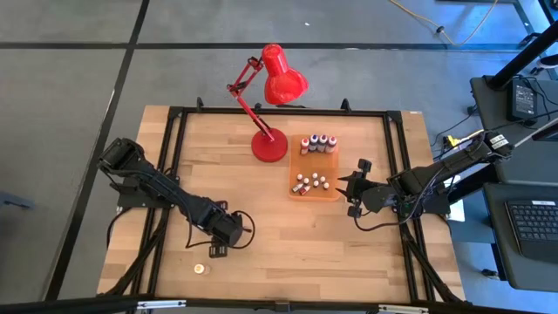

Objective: Pick & Place food coloring
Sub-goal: Put the small black food coloring bottle into the orange bin

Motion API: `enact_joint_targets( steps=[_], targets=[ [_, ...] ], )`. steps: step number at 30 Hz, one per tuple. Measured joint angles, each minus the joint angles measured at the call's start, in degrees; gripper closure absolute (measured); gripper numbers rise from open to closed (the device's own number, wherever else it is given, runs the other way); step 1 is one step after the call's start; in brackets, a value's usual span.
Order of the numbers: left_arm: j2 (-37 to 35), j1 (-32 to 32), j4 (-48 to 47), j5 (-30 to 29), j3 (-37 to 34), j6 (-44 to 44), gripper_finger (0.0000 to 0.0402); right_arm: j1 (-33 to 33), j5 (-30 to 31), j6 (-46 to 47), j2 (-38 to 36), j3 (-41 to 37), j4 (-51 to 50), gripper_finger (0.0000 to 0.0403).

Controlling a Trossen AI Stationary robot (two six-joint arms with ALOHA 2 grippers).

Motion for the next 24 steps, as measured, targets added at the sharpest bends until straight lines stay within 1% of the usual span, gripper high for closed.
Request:
enact_joint_targets(
  steps=[5,10,13,17,20,24],
  targets=[
    [0.0,0.0,-0.78,-0.43,0.0,3.43,0.0306,0.01,0.0,0.0,0.0,0.0,0.0,0.0248],
    [0.0,0.0,1.23,-0.93,0.0,7.33,0.0347,0.01,0.01,-0.2,0.0,0.0,0.0,0.0248],
    [0.0,0.21,3.39,-2.17,0.0,8.72,0.0348,0.0,0.01,-0.2,0.0,0.0,-0.01,0.0248],
    [0.0,2.48,10.62,-10.25,2.03,9.92,0.0348,0.0,0.03,-1.13,0.0,0.0,0.0,0.0248],
    [0.0,5.62,16.11,-14.68,4.74,16.28,0.0342,0.0,0.04,-1.27,0.0,0.0,0.0,0.0248],
    [0.0,11.12,24.14,-16.58,9.69,27.11,0.0341,0.02,0.04,-1.27,0.0,0.0,0.02,0.0248]
  ],
)
